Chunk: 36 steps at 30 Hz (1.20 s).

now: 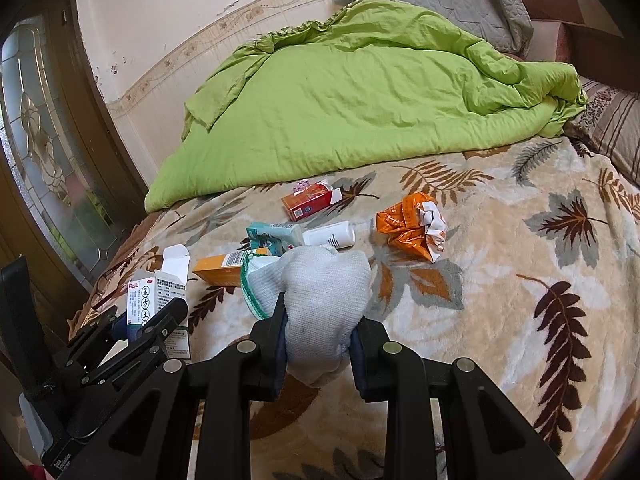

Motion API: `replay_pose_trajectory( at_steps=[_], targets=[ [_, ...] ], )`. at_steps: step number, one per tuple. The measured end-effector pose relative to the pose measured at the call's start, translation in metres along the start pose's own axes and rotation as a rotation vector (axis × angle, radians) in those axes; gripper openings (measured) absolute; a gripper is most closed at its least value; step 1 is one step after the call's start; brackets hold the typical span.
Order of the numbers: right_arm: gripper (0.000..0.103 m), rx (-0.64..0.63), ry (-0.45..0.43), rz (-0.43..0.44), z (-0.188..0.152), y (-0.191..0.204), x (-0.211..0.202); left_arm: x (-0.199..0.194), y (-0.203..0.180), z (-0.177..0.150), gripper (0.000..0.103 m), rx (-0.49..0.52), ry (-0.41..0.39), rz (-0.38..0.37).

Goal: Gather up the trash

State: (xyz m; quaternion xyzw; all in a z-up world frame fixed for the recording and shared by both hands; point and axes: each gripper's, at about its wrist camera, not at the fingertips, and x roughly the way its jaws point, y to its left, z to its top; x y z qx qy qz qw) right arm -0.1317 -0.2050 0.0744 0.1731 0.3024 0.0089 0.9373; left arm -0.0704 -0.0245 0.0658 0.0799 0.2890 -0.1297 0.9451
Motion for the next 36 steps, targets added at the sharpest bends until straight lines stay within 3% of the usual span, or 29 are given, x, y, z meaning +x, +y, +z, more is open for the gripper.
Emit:
replay_pose_trajectory(
  at_steps=[30, 36],
  targets=[
    [0.028, -0.006, -0.005, -0.019, 0.000, 0.001, -0.004, -0.002, -0.008, -0.002, 0.036, 0.009, 0.010, -0.012],
    [0.028, -0.014, -0.023, -0.041, -0.001, 0.002, -0.017, -0.010, -0.016, -0.005, 0.036, 0.009, 0.004, -0.056]
  ],
)
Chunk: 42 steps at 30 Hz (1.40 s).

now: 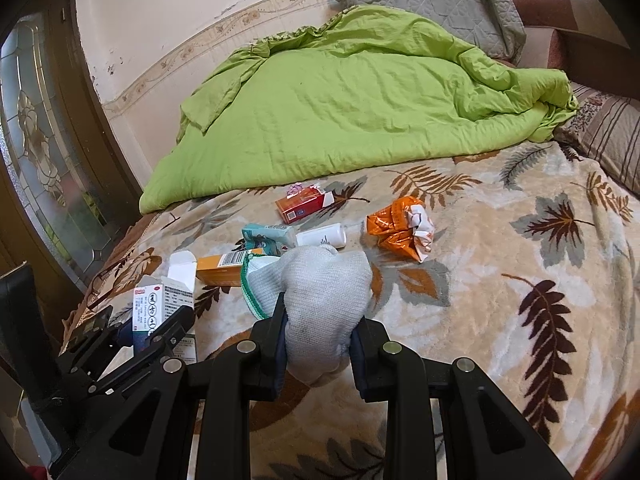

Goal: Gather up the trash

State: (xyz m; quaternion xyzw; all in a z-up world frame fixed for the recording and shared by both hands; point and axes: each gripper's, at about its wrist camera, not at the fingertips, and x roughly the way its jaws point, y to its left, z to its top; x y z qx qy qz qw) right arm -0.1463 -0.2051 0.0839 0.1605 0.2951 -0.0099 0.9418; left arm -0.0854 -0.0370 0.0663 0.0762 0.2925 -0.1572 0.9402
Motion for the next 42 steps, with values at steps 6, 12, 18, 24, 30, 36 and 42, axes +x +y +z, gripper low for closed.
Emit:
replay_pose_trajectory(
  at_steps=[6, 12, 18, 24, 30, 36, 42],
  targets=[
    [0.028, -0.040, -0.013, -0.029, -0.005, -0.002, -0.025, -0.016, -0.010, -0.002, 0.036, -0.014, 0.013, -0.120],
    [0.028, 0.002, 0.007, -0.011, -0.009, -0.025, -0.065, -0.042, -0.029, -0.001, 0.036, 0.007, 0.023, -0.211],
    [0.028, 0.031, -0.002, -0.006, -0.007, -0.045, -0.107, -0.082, -0.047, -0.001, 0.036, 0.061, 0.008, -0.270],
    [0.028, 0.098, -0.034, 0.002, -0.012, -0.071, -0.149, -0.120, -0.066, 0.007, 0.036, 0.097, -0.018, -0.314],
    [0.028, 0.154, -0.100, -0.012, -0.014, -0.095, -0.199, -0.166, -0.095, 0.013, 0.036, 0.144, -0.056, -0.367],
    [0.028, 0.187, -0.159, -0.033, -0.030, -0.117, -0.254, -0.204, -0.121, 0.014, 0.036, 0.169, -0.059, -0.454],
    [0.029, 0.221, -0.195, -0.099, -0.058, -0.147, -0.303, -0.231, -0.166, 0.009, 0.036, 0.238, -0.026, -0.602]
  ],
)
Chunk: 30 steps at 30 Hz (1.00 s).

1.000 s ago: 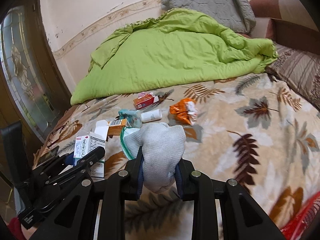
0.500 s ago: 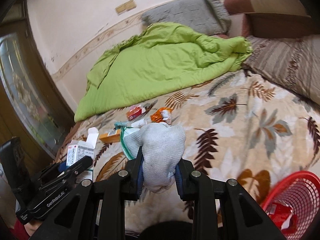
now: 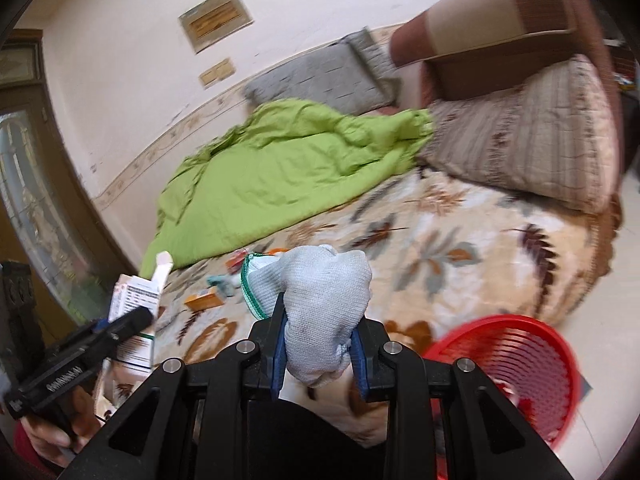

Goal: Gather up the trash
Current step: 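Carry the box and sock to the red wastebasket and open both tools, then move both open tools back over the remaining trash on the bed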

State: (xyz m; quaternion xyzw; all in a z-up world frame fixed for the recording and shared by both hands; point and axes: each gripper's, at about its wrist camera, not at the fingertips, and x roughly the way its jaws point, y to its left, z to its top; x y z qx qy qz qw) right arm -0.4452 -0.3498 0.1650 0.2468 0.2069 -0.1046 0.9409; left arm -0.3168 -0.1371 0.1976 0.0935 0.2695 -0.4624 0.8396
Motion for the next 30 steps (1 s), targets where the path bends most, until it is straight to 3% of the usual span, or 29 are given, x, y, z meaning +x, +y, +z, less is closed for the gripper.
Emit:
replay_pose_trajectory(
  at_steps=[5, 12, 14, 15, 16, 17, 24, 30],
  targets=[
    [0.029, 0.070, -0.007, -0.107, -0.010, -0.049, -0.025, 0.043, -0.046, 0.005, 0.036, 0.043, 0.094, -0.188],
    [0.030, 0.184, 0.045, -0.227, -0.019, -0.110, -0.024, 0.122, -0.102, -0.006, 0.036, 0.107, 0.262, -0.356],
    [0.034, 0.204, 0.057, -0.251, -0.021, -0.121, -0.024, 0.136, -0.113, -0.007, 0.045, 0.121, 0.285, -0.386],
    [0.036, 0.217, 0.061, -0.265, -0.021, -0.127, -0.023, 0.143, -0.117, -0.008, 0.058, 0.125, 0.295, -0.393],
    [0.044, 0.228, 0.065, -0.269, -0.020, -0.130, -0.022, 0.147, -0.118, -0.008, 0.065, 0.118, 0.296, -0.396],
    [0.053, 0.235, 0.071, -0.268, -0.020, -0.135, -0.022, 0.149, -0.118, -0.008, 0.065, 0.110, 0.296, -0.399],
    [0.060, 0.206, 0.084, -0.326, -0.011, -0.141, -0.015, 0.152, -0.081, -0.001, 0.065, 0.041, 0.280, -0.372],
    [0.060, 0.178, 0.123, -0.227, -0.001, -0.116, 0.016, 0.134, -0.016, 0.004, 0.068, -0.031, 0.217, -0.259]
  ],
)
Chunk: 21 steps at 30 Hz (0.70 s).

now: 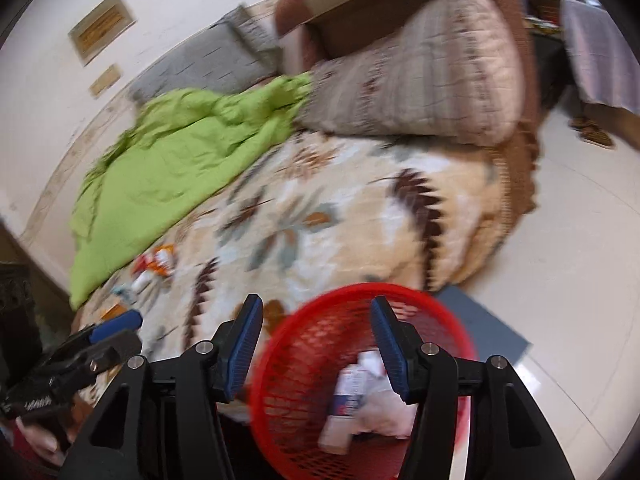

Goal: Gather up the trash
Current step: 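Move both open tools back over the remaining trash on the bed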

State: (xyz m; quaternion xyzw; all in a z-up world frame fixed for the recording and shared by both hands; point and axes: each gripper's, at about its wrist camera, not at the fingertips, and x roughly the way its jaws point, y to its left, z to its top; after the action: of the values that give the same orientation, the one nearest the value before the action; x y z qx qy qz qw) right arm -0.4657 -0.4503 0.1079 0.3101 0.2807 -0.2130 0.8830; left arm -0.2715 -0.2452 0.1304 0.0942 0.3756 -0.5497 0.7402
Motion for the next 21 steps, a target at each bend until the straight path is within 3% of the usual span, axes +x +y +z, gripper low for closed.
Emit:
replay_pose_trajectory(
  at_steps=[9, 18, 21],
  targets=[
    [0.063, -0.198, 0.148, 0.200, -0.017, 0.121, 0.071, -0.070, 0.118, -0.017, 0.069, -0.147, -0.102, 0.243],
    [0.063, -0.352, 0.208, 0.297, -0.031, 0.217, 0.118, -0.137, 0.250, -0.040, 0.070, -0.197, -0.167, 0.607],
    [0.063, -0.370, 0.219, 0.306, -0.029, 0.232, 0.128, -0.138, 0.288, -0.041, 0.070, -0.208, -0.144, 0.627]
  ],
)
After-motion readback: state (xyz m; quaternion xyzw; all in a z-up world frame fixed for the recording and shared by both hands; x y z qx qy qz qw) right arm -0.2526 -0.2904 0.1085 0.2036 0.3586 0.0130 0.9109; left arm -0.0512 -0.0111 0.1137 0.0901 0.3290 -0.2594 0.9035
